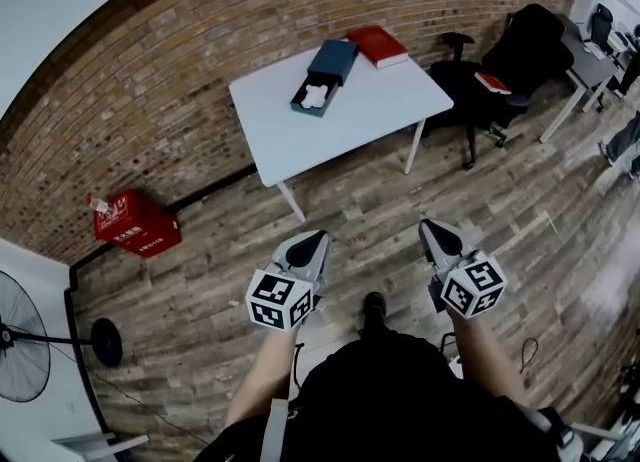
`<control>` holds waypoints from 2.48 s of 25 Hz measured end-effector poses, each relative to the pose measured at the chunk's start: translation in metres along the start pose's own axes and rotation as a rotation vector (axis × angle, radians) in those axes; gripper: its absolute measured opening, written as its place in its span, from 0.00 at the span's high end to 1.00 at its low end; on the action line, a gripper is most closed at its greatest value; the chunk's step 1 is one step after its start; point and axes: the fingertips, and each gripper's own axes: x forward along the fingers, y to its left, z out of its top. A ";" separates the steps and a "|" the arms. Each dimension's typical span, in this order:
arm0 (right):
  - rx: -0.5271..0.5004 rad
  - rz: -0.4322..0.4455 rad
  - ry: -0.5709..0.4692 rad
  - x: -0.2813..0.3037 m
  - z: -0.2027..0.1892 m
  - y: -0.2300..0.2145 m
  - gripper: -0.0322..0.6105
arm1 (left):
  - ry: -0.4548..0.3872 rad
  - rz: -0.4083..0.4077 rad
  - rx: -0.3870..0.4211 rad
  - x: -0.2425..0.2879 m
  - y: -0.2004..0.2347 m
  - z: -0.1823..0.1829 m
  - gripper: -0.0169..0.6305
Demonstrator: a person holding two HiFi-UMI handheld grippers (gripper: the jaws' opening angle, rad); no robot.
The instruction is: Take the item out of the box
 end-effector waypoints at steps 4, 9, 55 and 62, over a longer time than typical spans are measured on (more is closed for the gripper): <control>0.028 0.033 -0.007 0.039 0.008 -0.024 0.95 | 0.016 0.015 0.020 0.031 0.021 0.018 0.97; 0.055 0.062 -0.003 0.086 0.022 -0.057 0.95 | 0.035 0.061 0.020 0.065 0.056 0.038 0.97; -0.011 0.099 0.167 0.513 0.102 -0.084 0.95 | -0.077 -0.064 0.014 0.259 0.419 0.166 0.97; 0.013 0.116 0.240 0.547 0.082 -0.114 0.90 | -0.045 -0.051 -0.027 0.287 0.437 0.160 0.97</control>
